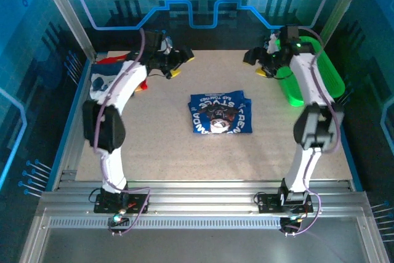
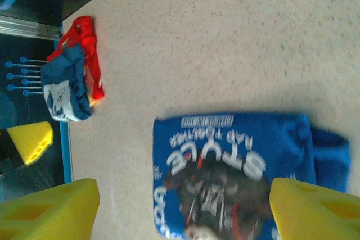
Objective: Fold and stack the t-shirts
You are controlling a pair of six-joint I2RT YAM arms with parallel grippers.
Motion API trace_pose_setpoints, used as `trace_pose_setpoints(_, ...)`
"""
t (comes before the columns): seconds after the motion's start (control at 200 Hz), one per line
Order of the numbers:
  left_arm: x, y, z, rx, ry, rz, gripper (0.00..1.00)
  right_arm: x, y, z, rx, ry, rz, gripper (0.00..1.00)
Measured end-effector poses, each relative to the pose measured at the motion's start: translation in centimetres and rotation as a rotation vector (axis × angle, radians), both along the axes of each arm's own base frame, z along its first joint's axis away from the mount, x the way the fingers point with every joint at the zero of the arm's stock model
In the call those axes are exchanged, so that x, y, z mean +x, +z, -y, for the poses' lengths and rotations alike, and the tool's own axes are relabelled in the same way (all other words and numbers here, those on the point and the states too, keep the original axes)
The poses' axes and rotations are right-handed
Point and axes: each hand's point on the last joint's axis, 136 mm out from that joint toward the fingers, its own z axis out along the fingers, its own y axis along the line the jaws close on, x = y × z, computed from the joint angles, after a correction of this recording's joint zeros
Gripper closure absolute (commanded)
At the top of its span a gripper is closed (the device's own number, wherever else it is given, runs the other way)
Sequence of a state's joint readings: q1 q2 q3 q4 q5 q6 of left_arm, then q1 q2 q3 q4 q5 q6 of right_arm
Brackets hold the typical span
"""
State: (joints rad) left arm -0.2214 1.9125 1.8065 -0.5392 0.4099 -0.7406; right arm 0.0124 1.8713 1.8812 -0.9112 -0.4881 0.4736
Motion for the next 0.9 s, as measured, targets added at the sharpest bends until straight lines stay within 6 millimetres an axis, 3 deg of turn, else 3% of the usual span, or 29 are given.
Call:
trace_pose_setpoints(0.075,-3.9,1.9,-0.9,0.018,-0.021,0.033,0.08,-4.9,2.4,0.1,-0.029,0.016,0.071,0.09)
trace_pose_setpoints(0.155,-8.1,0.9,-1.4,0.038,-0.041,0.006,0.07,-10.6,3.4,-0.3,-0.053,0.038,0.126,0.06)
trace_pose_setpoints(0.26,-12.2,-4.8,-1.2,0.068,-0.072,-0.113,0.07,-15.9,1.8,-1.5,-0.056,0.09,0.143,0.01)
trace_pose_setpoints(0.38,-15.1,-12.0,-0.4,0.119,-0.093,-0.297,0.08,-20.2,-2.8,-2.3,-0.049,0.126,0.057,0.01)
trace_pose_setpoints(0.465,-15.3,-14.4,0.8,0.148,-0.112,-0.336,0.08,-22.3,-5.5,-2.3,-0.041,0.122,-0.01,0.01)
trace_pose_setpoints(0.54,-15.1,-15.5,1.9,0.164,-0.123,-0.343,0.09,-23.2,-6.4,-2.2,-0.037,0.119,-0.027,0.01)
trace_pose_setpoints(0.9,-10.8,-20.6,6.2,0.272,-0.105,-0.361,0.14,-24.1,-4.3,-2.3,-0.016,0.127,0.045,0.01)
